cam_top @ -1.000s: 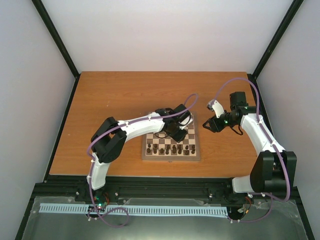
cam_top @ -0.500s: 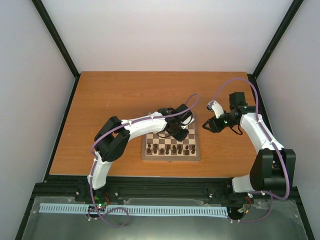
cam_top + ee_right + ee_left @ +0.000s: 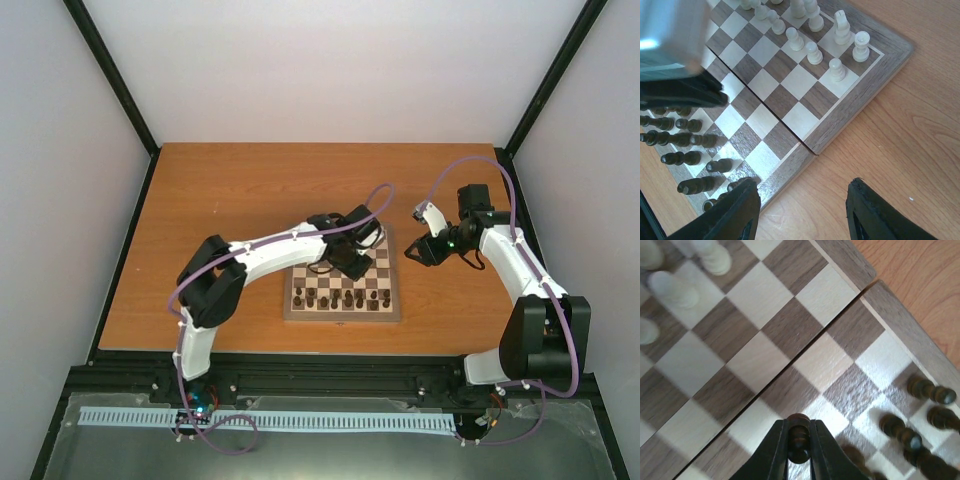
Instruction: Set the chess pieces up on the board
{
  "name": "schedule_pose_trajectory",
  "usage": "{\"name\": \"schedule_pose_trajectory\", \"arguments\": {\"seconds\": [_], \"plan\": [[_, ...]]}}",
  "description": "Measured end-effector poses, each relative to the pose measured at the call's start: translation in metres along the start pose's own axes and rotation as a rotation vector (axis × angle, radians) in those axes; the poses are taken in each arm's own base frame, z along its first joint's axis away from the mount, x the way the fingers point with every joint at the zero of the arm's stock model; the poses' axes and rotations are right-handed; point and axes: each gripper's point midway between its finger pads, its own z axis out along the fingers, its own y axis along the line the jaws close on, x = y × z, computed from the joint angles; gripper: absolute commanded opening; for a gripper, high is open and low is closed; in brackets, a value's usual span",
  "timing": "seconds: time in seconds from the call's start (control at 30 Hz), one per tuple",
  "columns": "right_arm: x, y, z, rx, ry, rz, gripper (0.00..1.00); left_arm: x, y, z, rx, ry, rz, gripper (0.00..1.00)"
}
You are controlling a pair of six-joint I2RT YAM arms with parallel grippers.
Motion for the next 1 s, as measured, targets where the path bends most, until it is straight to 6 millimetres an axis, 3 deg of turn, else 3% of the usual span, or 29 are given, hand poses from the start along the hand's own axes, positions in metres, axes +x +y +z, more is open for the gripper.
{"name": "schedule_pose_trajectory", "arguments": {"seconds": [0.17,0.3,0.63,1.0], "plan": [[0.0,0.001,0.0,-0.004,-0.002,-0.002,0.48,0.013,0.011,-0.035,-0.05,-0.024,0.025,0.09],[-0.001,0.003,0.0,-0.016,-0.008,-0.006,0.48,0.03,0.024,-0.049,-0.078,-0.011,0.032,0.09],[0.0,0.005,0.0,-0.028,-0.006,-0.001,0.48,0.076,0.039,-0.036,-0.088,0.117,0.045,0.1],[0.002,0.006,0.0,-0.033,0.001,0.006,0.48,0.089,0.033,-0.035,-0.041,0.167,0.067,0.11]]}}
